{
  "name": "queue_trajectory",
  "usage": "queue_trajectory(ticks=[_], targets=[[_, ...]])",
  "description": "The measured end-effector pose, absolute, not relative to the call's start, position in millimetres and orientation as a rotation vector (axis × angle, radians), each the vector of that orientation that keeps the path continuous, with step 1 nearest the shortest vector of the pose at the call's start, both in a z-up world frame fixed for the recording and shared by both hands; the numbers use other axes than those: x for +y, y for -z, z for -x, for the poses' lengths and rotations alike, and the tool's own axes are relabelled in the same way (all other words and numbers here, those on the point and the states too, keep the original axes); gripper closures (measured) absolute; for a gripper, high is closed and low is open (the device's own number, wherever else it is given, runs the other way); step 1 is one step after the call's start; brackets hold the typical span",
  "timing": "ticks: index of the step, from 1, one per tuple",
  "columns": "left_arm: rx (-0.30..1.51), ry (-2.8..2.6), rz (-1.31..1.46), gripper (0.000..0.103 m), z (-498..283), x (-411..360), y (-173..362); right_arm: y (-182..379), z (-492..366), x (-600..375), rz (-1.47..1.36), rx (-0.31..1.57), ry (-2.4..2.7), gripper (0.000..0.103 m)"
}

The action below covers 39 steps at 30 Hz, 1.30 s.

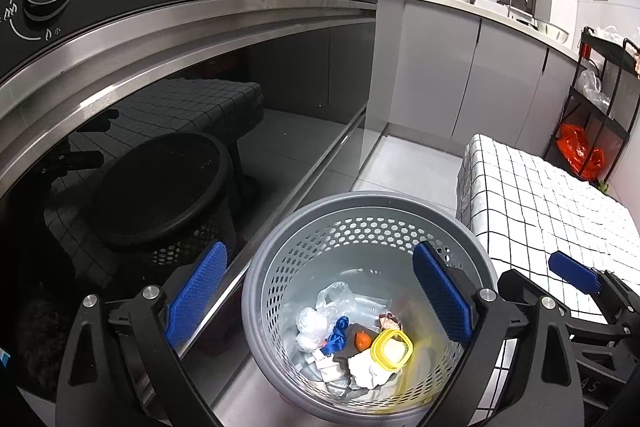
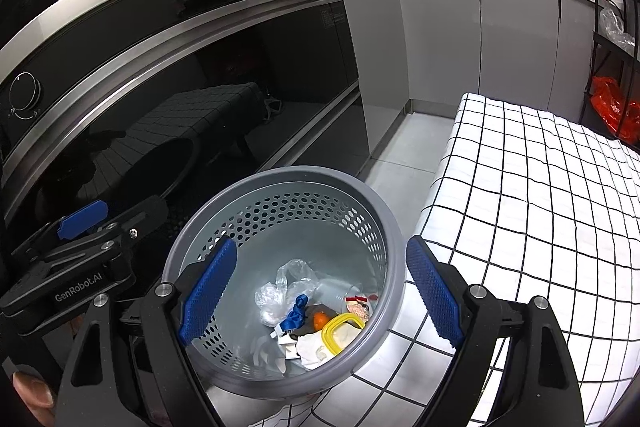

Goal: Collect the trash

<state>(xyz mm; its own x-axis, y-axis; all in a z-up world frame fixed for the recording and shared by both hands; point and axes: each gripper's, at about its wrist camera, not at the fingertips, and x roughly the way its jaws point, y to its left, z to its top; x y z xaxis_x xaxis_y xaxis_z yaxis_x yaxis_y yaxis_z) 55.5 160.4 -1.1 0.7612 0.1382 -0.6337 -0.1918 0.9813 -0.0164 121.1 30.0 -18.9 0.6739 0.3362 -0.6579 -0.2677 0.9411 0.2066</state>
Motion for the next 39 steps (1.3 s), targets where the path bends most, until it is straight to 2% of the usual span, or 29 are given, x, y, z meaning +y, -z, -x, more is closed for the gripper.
queue_trajectory(ticks=[5, 39], targets=[[0.682, -0.184, 0.084, 0.007, -55.3, 161.8, 0.5, 18.6, -120.7, 31.0, -0.096, 0.755, -0.338, 0.02], [0.671, -0.23, 0.074, 0.007, -55.7, 165.9, -0.7, 15.6, -119.6, 32.4, -0.085, 0.747, -0.337, 0.02]])
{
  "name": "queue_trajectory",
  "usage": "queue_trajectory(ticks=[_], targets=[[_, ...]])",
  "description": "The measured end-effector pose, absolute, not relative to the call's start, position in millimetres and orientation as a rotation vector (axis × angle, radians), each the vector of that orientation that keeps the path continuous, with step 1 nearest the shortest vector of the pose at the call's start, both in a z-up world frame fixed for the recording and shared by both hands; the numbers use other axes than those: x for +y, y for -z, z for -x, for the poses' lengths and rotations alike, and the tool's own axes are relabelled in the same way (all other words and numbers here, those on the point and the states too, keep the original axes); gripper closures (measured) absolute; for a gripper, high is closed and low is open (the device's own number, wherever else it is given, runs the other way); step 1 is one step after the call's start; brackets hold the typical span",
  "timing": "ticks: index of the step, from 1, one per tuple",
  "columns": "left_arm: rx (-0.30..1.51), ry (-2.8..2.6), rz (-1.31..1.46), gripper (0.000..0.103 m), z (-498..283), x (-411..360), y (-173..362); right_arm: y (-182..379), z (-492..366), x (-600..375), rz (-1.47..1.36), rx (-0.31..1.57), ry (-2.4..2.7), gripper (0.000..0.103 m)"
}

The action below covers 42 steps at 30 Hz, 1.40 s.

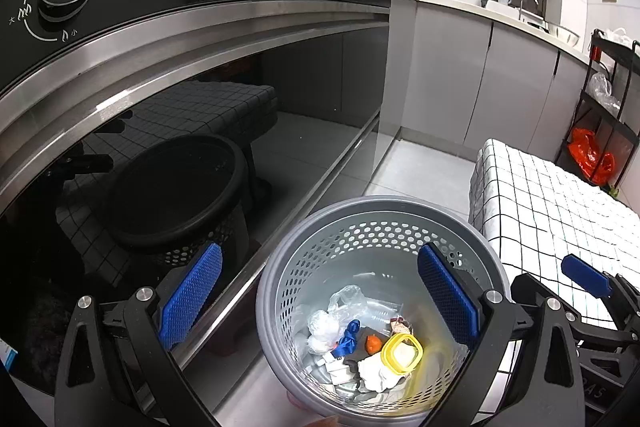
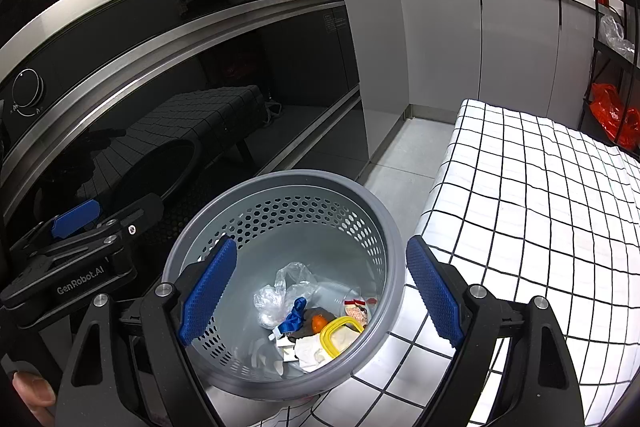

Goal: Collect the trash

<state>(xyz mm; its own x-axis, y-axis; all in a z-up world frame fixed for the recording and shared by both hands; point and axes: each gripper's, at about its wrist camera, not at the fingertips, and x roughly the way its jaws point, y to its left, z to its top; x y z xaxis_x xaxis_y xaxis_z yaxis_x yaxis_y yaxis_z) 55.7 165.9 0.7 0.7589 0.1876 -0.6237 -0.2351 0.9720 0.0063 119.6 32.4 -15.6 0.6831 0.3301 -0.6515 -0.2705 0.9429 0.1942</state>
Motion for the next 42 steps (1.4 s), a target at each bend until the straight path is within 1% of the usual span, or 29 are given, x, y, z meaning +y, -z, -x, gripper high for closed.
queue_trajectory(ticks=[42], targets=[[0.675, -0.252, 0.066, 0.007, -56.6, 167.5, 1.1, 13.6, -118.3, 35.6, -0.066, 0.738, -0.335, 0.02]])
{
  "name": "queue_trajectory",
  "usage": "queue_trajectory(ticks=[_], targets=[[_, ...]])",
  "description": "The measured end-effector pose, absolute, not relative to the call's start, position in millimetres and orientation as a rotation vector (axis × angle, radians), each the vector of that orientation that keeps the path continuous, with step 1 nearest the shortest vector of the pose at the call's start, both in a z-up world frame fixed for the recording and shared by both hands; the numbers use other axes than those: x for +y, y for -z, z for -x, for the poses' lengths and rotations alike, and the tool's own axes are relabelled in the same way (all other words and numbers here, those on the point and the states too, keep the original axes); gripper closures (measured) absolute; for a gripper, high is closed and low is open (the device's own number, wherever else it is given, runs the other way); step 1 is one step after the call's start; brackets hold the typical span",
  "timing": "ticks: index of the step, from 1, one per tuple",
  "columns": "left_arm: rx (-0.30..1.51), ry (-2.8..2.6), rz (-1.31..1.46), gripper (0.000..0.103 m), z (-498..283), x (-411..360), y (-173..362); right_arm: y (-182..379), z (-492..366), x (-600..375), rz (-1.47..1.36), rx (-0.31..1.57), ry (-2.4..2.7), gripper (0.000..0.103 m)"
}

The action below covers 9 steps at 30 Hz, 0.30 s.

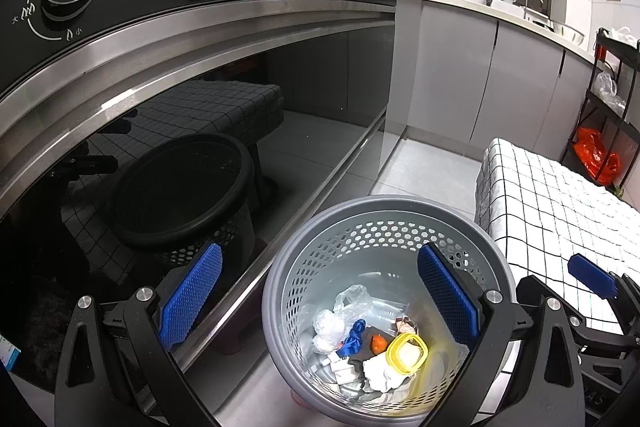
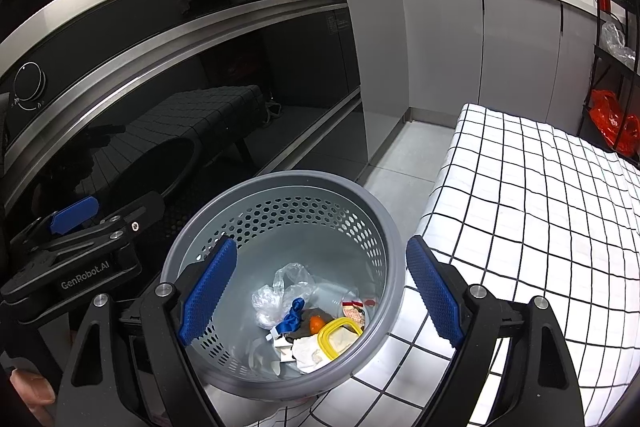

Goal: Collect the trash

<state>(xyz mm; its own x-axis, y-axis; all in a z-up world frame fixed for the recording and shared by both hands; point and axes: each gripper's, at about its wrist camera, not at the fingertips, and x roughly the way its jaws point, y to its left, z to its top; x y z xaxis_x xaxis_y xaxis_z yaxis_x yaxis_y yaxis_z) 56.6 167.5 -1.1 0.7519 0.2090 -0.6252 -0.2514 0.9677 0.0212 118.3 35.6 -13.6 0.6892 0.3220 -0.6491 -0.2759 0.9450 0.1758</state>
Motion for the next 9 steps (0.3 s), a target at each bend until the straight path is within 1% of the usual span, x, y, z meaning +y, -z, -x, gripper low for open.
queue_trajectory(ticks=[9], targets=[[0.682, -0.251, 0.073, 0.007, -57.3, 169.2, 1.4, 13.0, -118.3, 36.7, -0.065, 0.739, -0.334, 0.02]])
